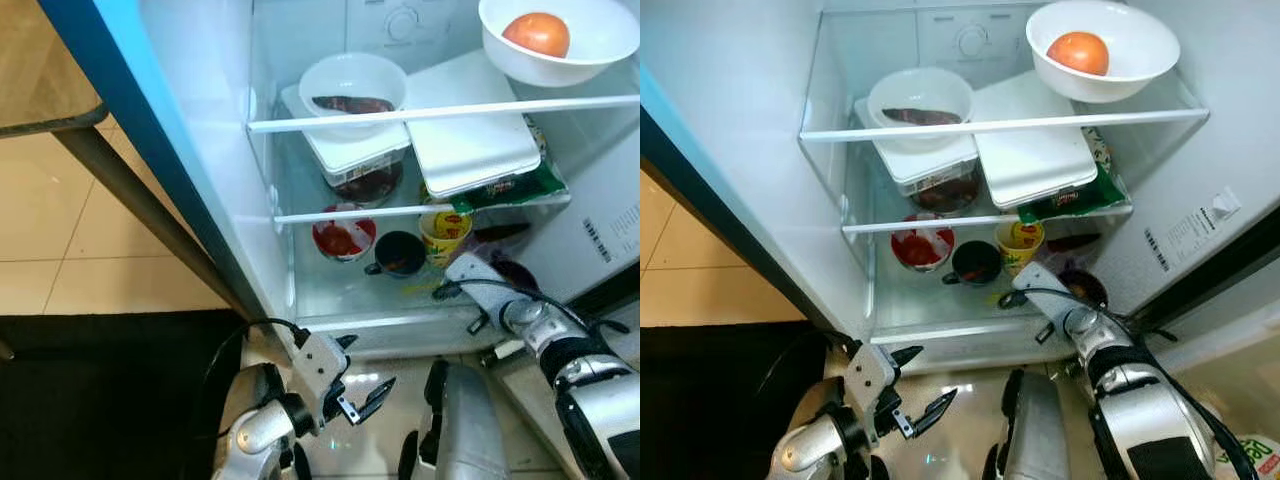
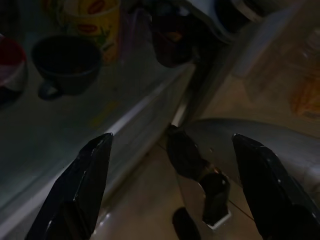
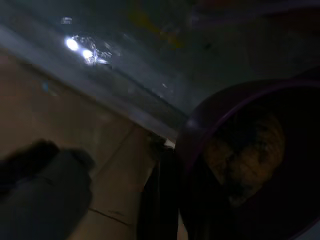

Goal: Restocking fridge

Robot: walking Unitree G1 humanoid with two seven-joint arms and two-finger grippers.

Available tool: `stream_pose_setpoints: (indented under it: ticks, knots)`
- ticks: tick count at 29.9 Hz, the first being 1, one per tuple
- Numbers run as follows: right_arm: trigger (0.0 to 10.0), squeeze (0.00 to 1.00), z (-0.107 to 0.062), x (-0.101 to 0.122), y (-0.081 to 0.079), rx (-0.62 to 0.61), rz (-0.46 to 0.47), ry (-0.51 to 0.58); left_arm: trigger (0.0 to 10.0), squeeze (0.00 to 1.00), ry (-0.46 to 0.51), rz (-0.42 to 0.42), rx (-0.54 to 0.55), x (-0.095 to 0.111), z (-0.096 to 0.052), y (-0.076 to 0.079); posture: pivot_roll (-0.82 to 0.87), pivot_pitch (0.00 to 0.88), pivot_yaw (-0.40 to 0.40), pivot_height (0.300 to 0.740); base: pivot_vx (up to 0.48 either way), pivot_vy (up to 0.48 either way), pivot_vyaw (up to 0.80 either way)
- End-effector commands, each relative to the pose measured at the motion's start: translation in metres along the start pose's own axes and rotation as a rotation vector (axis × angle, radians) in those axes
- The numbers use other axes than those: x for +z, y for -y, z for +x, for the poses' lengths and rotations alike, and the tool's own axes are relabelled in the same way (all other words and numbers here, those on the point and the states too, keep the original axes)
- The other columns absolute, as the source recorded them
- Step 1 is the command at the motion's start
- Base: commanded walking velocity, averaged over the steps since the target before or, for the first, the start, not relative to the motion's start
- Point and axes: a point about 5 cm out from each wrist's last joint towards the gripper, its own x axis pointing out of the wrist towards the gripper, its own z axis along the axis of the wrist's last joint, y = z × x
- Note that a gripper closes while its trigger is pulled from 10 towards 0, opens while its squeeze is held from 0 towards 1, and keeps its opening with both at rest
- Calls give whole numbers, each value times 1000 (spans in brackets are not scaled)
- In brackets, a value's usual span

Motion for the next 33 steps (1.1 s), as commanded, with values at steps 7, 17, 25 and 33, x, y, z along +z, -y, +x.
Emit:
stream_pose_setpoints:
  ticks: [7, 17, 25, 33]
  knots:
    - [10000, 0, 0, 4, 4, -31, 173, 6, 10000, 0, -28, -11, -15, 7, -8, 10, 197, 366, 13, 405, 0, 0, 0]
    - [10000, 0, 0, 13, 4, -49, 252, 40, 10000, 0, 2, -1, 26, 27, -10, 5, 214, 401, 10, 405, 0, 0, 0]
    - [10000, 0, -2, 25, 11, -95, 288, 93, 10000, 0, 8, -1, 40, 34, -13, 9, 223, 427, 14, 405, 0, 0, 0]
    - [10000, 0, -3, 33, 14, -118, 323, 126, 10000, 0, -7, 2, 55, 37, -17, 7, 236, 446, 25, 405, 0, 0, 0]
